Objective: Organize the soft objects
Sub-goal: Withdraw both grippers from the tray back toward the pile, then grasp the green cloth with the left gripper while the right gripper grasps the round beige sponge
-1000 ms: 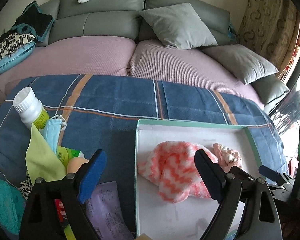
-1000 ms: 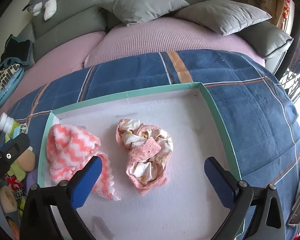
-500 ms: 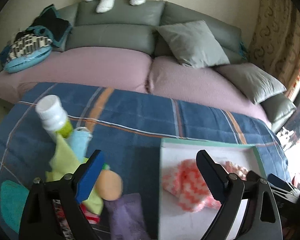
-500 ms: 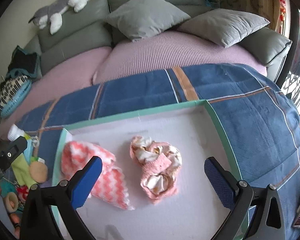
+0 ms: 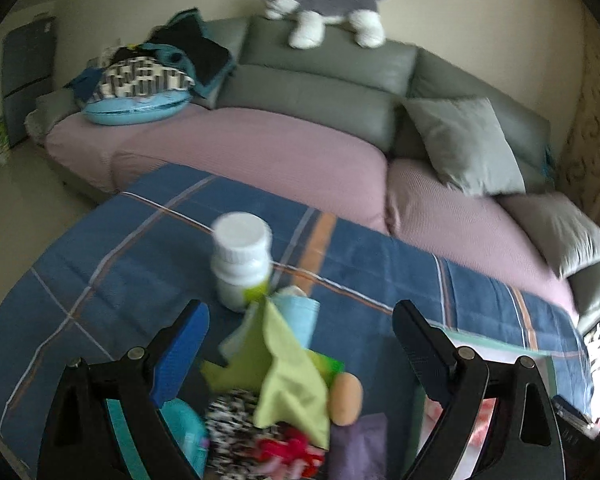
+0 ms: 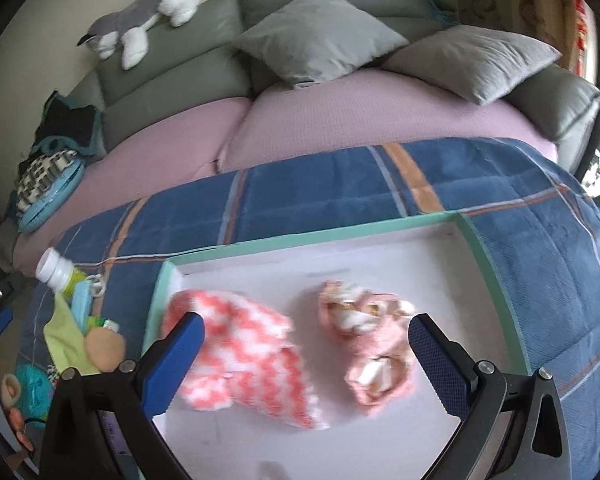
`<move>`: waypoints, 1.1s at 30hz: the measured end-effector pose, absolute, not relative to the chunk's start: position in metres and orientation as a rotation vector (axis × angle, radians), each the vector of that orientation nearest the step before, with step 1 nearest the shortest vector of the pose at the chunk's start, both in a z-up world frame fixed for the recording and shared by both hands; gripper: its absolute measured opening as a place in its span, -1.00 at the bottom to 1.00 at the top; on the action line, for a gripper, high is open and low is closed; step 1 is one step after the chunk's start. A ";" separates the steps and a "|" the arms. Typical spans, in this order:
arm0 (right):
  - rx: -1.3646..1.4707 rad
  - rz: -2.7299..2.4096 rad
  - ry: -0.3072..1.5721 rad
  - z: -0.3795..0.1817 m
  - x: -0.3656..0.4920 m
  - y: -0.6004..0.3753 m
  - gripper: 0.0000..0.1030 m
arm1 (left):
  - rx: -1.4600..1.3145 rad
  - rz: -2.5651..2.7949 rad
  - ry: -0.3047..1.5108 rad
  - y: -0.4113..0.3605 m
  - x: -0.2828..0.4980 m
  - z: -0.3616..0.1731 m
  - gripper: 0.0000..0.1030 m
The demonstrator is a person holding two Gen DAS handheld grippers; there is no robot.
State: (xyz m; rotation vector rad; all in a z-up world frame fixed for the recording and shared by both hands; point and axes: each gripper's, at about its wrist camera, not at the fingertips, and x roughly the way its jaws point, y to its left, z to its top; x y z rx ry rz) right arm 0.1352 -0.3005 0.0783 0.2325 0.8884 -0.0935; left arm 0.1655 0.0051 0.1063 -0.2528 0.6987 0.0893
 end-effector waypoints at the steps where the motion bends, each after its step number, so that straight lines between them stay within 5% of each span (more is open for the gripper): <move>1: 0.224 -0.072 0.887 0.079 0.137 -0.293 1.00 | -0.260 0.101 0.690 0.012 0.164 0.108 0.81; 15: 0.136 0.260 0.902 0.077 0.157 -0.176 0.98 | -0.243 0.134 0.746 0.049 0.166 0.108 0.81; 33: 0.145 0.396 1.009 0.037 0.174 -0.134 0.45 | -0.212 0.125 0.955 0.050 0.172 0.085 0.81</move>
